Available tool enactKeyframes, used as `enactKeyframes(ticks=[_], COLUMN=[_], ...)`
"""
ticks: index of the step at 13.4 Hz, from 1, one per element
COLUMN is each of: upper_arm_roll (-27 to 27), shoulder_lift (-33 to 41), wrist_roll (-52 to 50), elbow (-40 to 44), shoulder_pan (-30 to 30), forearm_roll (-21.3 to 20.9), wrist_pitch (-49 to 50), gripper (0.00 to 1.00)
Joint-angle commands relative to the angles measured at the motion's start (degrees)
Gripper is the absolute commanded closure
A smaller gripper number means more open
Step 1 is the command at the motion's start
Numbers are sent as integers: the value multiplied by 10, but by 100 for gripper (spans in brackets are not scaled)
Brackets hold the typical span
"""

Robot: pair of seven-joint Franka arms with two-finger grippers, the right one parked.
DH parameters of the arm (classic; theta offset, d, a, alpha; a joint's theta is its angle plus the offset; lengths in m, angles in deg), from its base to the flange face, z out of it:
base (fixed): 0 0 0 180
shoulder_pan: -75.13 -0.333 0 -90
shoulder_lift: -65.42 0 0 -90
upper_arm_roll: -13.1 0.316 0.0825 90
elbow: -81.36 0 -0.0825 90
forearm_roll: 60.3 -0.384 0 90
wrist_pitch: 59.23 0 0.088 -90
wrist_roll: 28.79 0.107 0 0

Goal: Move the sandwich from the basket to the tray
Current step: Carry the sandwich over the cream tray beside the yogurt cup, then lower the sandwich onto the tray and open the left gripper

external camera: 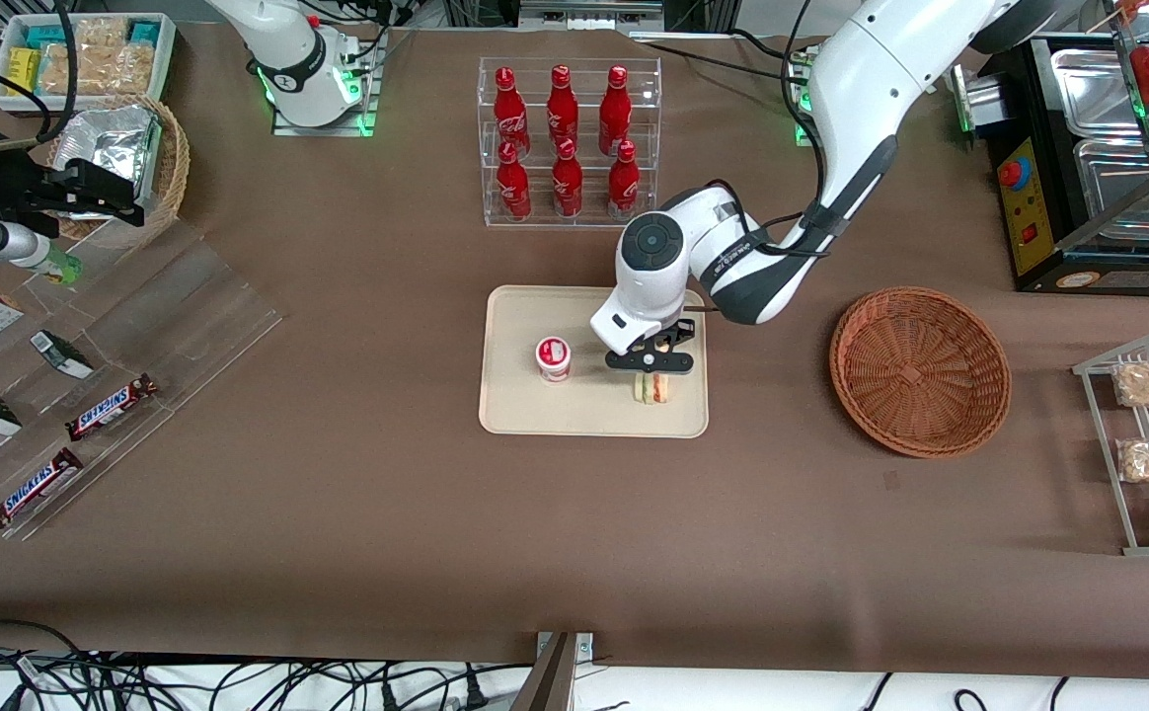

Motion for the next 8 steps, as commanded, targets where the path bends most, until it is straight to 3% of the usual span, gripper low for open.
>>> enactKeyframes(ticks=[1, 3, 8], upper_arm_roll=[1, 1, 0], shoulder_lift=[-7, -5, 66], wrist_roll=[-36, -45, -117], elbow=[4, 7, 25], shoulder_pan=[3, 5, -7], forearm_roll=[-17, -16, -12], wrist_pitch=[-4, -2, 48], gripper=[40, 0, 0])
